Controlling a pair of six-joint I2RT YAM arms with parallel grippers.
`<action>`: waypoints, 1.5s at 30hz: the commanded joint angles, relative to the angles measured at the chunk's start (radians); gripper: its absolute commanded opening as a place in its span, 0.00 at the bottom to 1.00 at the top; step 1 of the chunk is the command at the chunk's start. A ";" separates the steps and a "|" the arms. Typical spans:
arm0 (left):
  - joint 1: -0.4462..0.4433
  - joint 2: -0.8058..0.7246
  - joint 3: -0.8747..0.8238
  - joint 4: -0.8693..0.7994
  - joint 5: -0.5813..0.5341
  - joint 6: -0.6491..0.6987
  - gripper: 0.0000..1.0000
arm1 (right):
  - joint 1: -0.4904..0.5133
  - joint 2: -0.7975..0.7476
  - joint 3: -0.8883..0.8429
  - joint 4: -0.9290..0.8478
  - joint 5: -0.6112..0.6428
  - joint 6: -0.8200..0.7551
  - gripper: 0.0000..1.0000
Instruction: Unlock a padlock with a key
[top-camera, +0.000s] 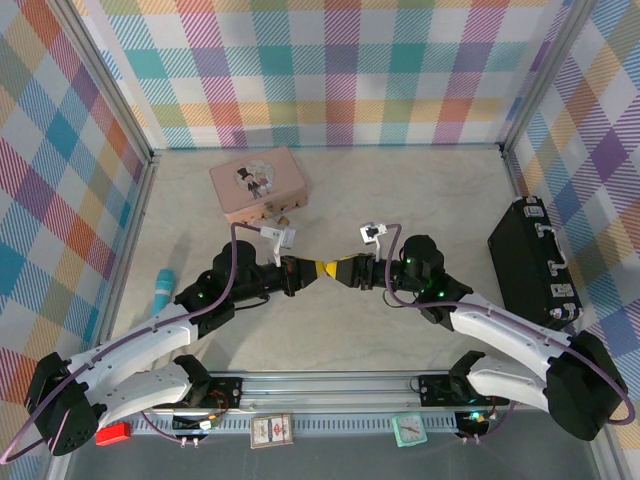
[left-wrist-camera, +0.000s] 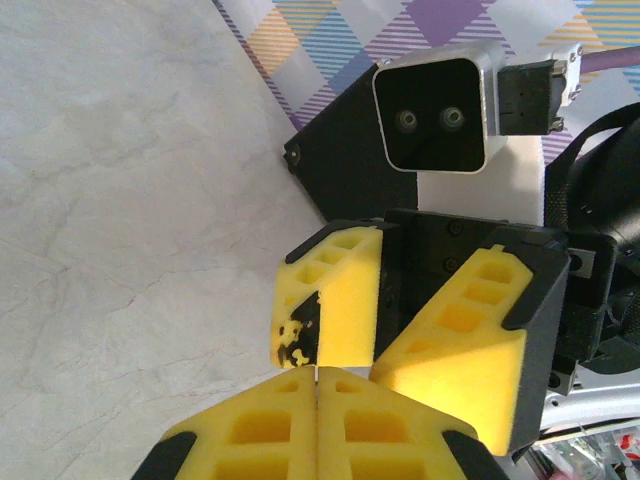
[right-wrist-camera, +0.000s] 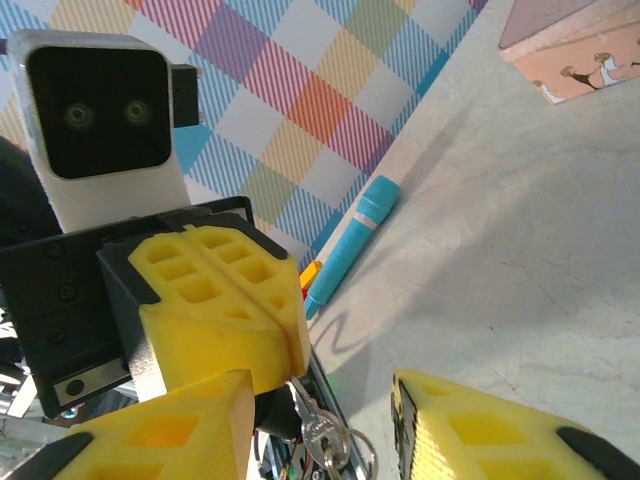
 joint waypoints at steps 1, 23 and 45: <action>-0.008 -0.013 0.011 0.029 -0.008 -0.003 0.00 | -0.003 -0.007 0.002 0.072 -0.041 0.012 0.41; -0.007 0.007 -0.022 0.148 -0.007 -0.079 0.00 | -0.002 -0.025 -0.053 0.160 -0.056 0.045 0.31; -0.008 -0.002 -0.044 0.150 -0.025 -0.075 0.00 | -0.003 -0.057 -0.061 0.197 -0.040 0.068 0.05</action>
